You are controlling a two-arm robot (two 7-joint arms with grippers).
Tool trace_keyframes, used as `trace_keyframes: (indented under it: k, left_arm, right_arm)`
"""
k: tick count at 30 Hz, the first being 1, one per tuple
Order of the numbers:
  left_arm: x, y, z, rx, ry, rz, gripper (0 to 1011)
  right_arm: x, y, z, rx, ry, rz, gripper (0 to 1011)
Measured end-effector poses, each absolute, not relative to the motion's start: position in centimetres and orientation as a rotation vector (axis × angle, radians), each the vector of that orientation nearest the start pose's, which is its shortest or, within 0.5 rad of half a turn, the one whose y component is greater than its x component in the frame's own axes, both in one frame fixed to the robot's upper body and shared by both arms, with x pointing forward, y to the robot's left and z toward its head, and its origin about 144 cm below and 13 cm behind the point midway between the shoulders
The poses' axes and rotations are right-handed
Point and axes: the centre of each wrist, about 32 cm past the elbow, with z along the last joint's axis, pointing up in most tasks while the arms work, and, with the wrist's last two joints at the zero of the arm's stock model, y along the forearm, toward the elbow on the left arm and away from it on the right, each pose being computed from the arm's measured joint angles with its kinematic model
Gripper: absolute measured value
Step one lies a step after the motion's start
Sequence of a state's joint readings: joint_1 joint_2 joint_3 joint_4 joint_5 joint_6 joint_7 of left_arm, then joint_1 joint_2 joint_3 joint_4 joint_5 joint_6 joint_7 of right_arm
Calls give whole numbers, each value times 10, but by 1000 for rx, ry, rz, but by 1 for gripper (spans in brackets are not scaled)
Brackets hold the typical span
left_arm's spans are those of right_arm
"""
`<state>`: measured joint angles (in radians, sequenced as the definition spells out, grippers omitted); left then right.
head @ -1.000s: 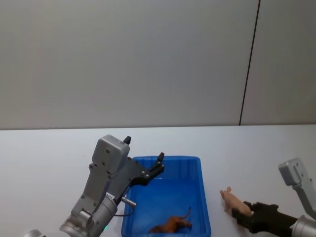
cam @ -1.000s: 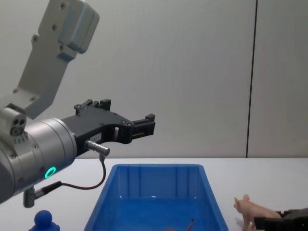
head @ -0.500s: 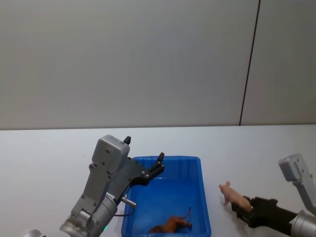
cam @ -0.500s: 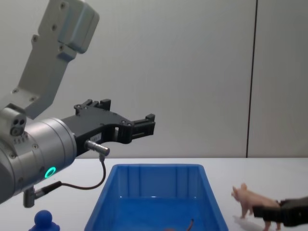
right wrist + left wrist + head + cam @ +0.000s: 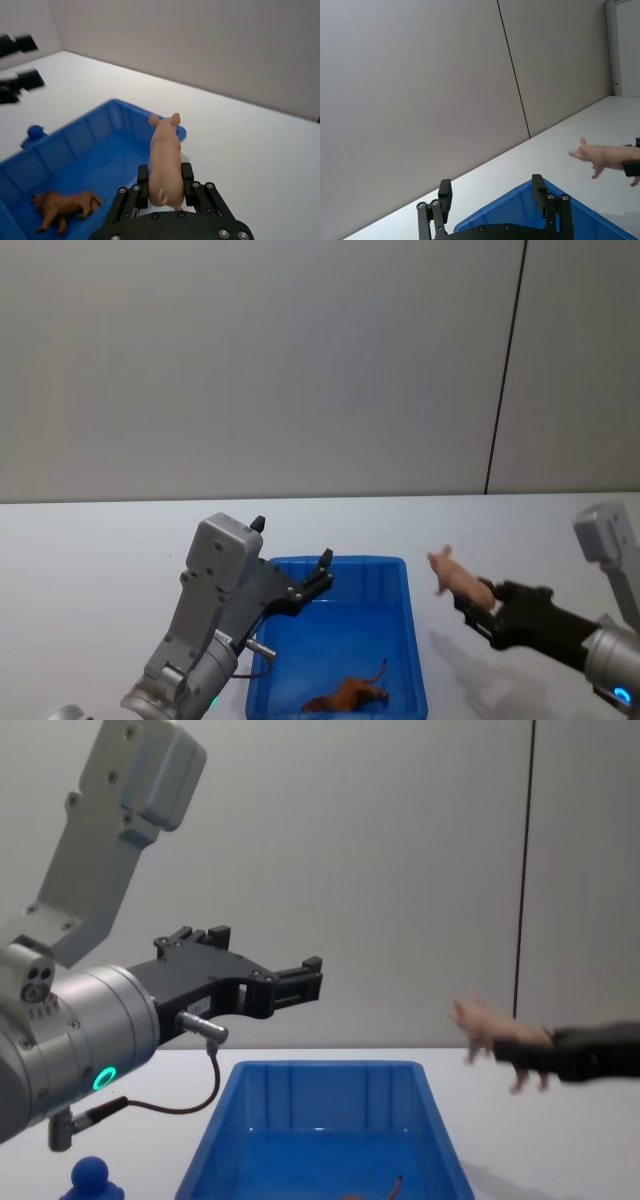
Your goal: Pick up the two dolls from the table and place them into the box.
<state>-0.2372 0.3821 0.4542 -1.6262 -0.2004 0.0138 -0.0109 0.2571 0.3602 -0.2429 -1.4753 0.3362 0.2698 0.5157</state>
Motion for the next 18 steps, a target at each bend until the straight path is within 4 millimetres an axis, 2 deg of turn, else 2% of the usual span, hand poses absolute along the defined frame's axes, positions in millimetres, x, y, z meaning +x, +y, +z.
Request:
trace_keyframes:
  k: [8, 18]
  left_arm:
    - [492, 198, 1204, 61, -268, 1124, 1001]
    - [492, 198, 1204, 61, -268, 1124, 1001]
  right_arm:
    - [530, -252, 1217, -123, 80, -785, 374]
    - [539, -223, 1223, -141, 97, -695, 389]
